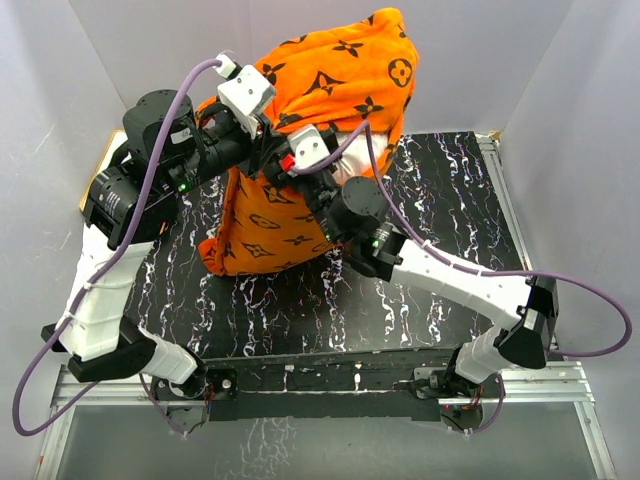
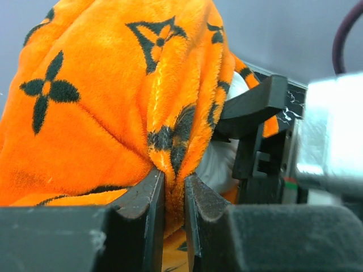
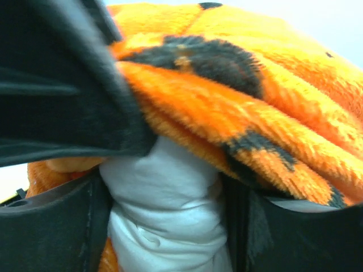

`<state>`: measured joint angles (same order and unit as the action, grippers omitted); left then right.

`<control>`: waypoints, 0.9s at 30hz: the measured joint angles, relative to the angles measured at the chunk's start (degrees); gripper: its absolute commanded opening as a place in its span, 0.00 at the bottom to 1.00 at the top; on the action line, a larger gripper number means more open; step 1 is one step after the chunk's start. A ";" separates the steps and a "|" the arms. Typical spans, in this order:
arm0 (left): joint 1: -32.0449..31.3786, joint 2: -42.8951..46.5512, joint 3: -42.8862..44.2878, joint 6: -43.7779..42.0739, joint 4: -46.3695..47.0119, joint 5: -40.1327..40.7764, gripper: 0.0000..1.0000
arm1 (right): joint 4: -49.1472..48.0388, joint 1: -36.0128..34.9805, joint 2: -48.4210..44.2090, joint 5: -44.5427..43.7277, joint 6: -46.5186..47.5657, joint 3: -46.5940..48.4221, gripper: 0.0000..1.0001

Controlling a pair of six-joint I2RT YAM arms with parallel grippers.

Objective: Remove the pillowcase from the pillow
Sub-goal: Remove the pillow from the pillowcase.

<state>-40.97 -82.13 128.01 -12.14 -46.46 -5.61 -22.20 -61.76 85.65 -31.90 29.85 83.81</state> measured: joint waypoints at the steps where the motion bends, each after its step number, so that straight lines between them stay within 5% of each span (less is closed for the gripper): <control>1: 0.07 -0.11 0.15 0.04 0.09 0.31 0.00 | -0.11 1.40 0.22 2.08 -0.04 0.00 0.55; 2: 0.15 -0.17 0.20 0.17 0.04 0.35 0.00 | -0.46 2.32 0.42 3.39 -0.07 0.00 0.47; 4: 0.20 -0.17 0.24 0.24 -0.13 0.44 0.00 | -1.07 3.89 1.09 6.23 0.44 -0.02 0.12; 5: 0.20 -0.17 0.26 0.24 -0.33 0.50 0.00 | -1.53 4.28 1.49 7.30 1.07 -0.09 0.08; 16: -0.59 -0.15 3.39 -2.29 -2.78 0.26 0.00 | -17.77 4.90 -0.13 7.78 1.38 -11.85 0.08; 20: -1.16 3.63 3.32 -6.95 4.72 2.14 0.00 | -20.70 7.50 -2.49 1.49 -1.88 -16.70 0.08; 25: -1.16 15.63 -7.17 -14.88 19.04 6.51 0.00 | -21.73 9.31 -6.60 -4.52 -6.49 -21.07 0.08; 27: -1.16 17.49 -6.97 -16.92 19.39 5.99 0.30 | -21.03 8.83 -7.58 -5.16 -8.35 -21.53 0.08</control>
<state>-42.13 -64.64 121.03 -29.06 -27.07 0.38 -43.22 -52.93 78.06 -37.06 21.50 62.28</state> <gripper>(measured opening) 0.007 0.164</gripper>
